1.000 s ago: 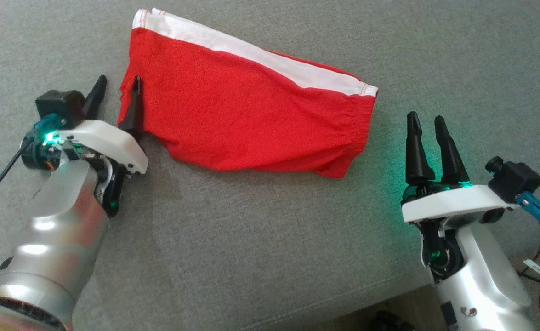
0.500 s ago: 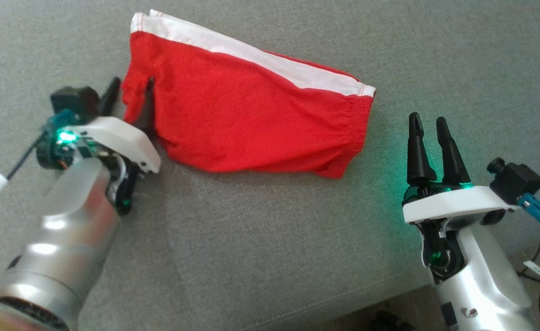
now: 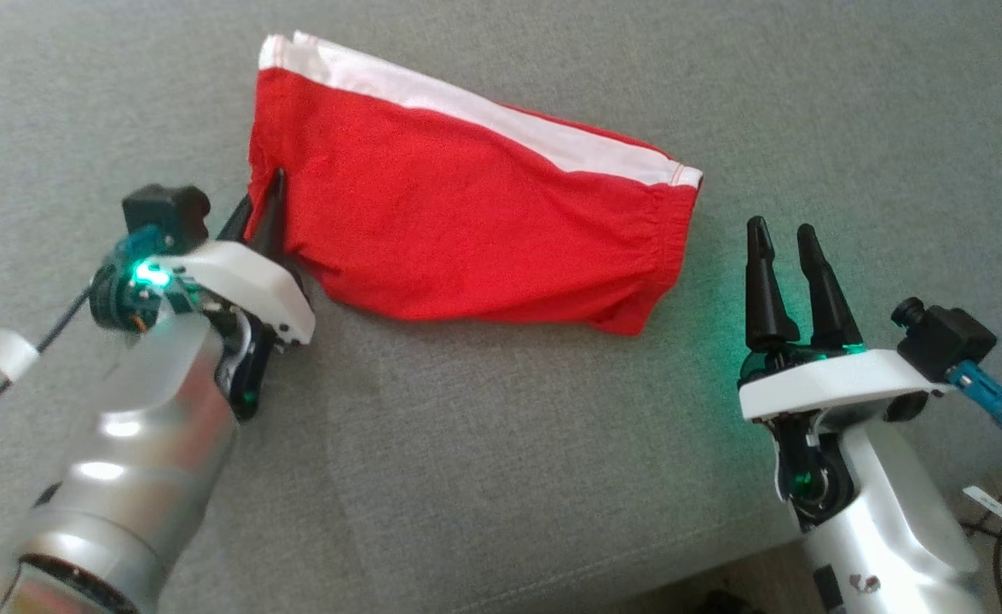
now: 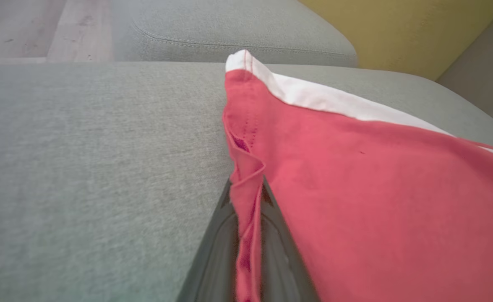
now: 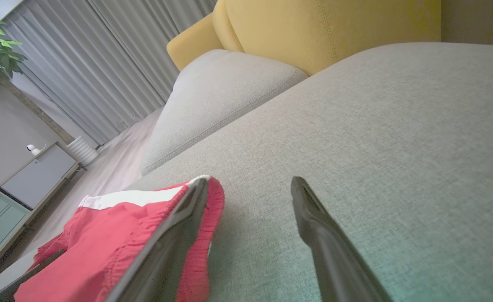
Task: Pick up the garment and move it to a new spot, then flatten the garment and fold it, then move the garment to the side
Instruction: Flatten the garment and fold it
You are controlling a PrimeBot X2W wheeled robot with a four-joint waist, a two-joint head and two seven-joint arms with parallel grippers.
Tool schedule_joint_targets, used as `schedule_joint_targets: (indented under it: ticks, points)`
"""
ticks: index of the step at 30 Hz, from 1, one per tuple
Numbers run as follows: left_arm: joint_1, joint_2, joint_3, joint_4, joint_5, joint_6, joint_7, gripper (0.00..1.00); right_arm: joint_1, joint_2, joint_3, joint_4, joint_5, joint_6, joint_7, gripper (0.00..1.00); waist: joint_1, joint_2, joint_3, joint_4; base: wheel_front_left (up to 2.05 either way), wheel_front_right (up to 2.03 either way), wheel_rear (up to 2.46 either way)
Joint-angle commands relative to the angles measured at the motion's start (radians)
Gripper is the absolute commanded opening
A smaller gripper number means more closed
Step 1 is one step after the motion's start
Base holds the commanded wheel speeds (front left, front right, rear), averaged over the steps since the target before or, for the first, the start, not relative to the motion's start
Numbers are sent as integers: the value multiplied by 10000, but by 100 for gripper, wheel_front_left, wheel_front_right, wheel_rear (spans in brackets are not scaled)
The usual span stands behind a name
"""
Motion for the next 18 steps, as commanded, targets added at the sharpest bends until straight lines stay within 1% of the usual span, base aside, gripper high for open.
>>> schedule_joint_targets:
  ticks: [1, 3, 4, 6, 9, 11, 13, 16, 18]
  points:
    - [141, 145, 214, 117, -29, 117, -302, 0, 180, 49, 149, -222, -111, 37, -65, 100, -2, 0, -251, 154, 0, 0, 0]
    - [352, 24, 476, 153, -131, 271, -539, 0, 303, 49, 53, -157, -298, 37, -65, 100, -2, 0, -563, 361, 0, 0, 0]
    - [352, 24, 476, 153, -131, 271, -539, 0, 303, 49, 53, -157, -298, 37, -65, 100, -2, 0, -563, 361, 0, 0, 0]
    - [735, -100, 885, 68, -292, 476, -643, 0, 458, 49, -43, -78, -596, 37, -65, 100, -2, 0, -909, 624, 0, 0, 0]
    - [1549, -125, 1934, -855, -183, 930, -665, 0, 718, 49, -179, 36, -920, 37, -65, 100, -2, 0, -1389, 1073, 0, 0, 0]
    - [2407, -184, 2686, -1662, 114, 1230, -668, 0, 894, 49, -278, 107, -1055, 37, -65, 100, -2, 0, -1689, 1390, 0, 0, 0]
    - [3273, -299, 3194, -2407, 590, 1457, -669, 0, 1032, 49, -344, 160, -1176, 37, -65, 100, -2, 0, -1886, 1692, 0, 0, 0]
    - [4399, -575, 3656, -3249, 1244, 1697, -670, 0, 1183, 49, -344, 218, -1365, 37, -65, 100, -2, 0, -2097, 2069, 0, 0, 0]
    - [4983, -776, 3809, -3557, 1611, 1800, -670, 0, 1241, 49, -295, 240, -1475, 37, -65, 100, -2, 0, -2170, 2269, 0, 0, 0]
